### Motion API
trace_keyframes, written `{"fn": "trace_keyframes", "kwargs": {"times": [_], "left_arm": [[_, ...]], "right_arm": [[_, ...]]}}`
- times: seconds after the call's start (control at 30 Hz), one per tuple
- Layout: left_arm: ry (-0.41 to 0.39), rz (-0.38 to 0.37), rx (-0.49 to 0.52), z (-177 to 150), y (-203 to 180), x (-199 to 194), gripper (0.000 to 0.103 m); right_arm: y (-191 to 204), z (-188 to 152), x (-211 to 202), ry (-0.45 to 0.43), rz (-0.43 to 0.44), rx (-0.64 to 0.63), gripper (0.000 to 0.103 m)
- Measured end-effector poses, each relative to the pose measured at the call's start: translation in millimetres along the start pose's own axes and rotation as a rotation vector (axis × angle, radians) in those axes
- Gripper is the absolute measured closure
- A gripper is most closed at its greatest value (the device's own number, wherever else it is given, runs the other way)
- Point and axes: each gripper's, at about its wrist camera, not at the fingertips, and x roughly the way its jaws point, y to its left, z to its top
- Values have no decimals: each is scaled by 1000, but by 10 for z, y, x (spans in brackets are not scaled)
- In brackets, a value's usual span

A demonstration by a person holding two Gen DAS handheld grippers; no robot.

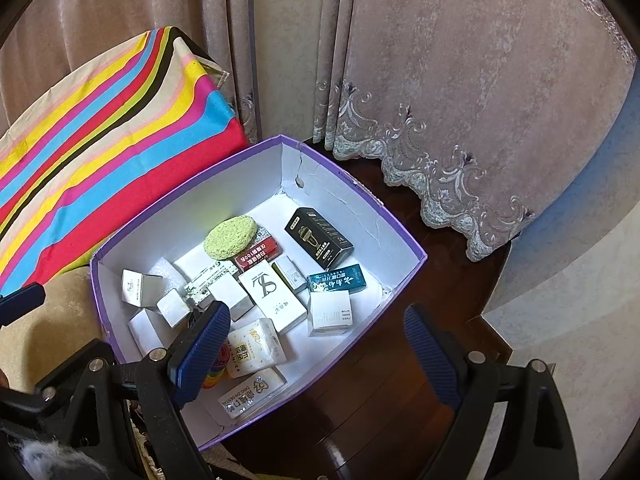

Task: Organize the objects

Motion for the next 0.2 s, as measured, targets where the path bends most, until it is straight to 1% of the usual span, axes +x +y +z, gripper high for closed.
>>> {"fn": "trace_keyframes", "kwargs": {"times": [0.2], "left_arm": [[5,18,-1,-9,-28,67,0]], "right_arm": [[-63,-25,45,8,6,15,13]]}}
